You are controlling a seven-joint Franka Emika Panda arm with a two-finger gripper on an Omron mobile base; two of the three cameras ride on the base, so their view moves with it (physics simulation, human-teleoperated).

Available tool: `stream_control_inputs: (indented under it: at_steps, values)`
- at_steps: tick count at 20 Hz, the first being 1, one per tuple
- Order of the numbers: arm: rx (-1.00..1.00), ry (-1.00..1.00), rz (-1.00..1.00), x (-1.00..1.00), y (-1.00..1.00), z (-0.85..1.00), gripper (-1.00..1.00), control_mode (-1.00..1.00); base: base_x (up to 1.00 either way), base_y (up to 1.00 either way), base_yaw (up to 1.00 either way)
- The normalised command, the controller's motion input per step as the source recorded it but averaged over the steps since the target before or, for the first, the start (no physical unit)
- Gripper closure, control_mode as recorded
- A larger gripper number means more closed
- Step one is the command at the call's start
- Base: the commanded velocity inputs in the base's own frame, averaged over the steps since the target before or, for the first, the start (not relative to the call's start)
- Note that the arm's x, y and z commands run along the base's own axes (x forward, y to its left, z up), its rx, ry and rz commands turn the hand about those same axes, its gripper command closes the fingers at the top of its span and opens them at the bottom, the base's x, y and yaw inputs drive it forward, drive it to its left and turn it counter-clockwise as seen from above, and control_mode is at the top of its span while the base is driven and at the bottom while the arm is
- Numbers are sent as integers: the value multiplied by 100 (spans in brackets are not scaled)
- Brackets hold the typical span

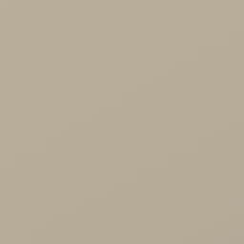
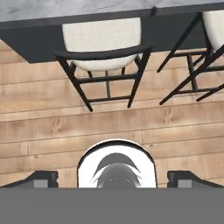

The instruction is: Retrieve the butter from the fridge and place it on a plate on the dining table. Then retrieve the butter knife by the fridge and place it near the plate.

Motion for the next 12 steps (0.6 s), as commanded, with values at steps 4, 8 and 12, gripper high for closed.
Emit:
stream_control_inputs:
  at_steps: [4, 8, 12]
  values:
    - [0, 0, 0, 0, 0, 0, -100, 100, -16, 100, 0]
    - [0, 0, 0, 0, 0, 0, -100, 100, -16, 100, 0]
    - [0, 0, 0, 0, 0, 0, -100, 100, 0, 100, 0]
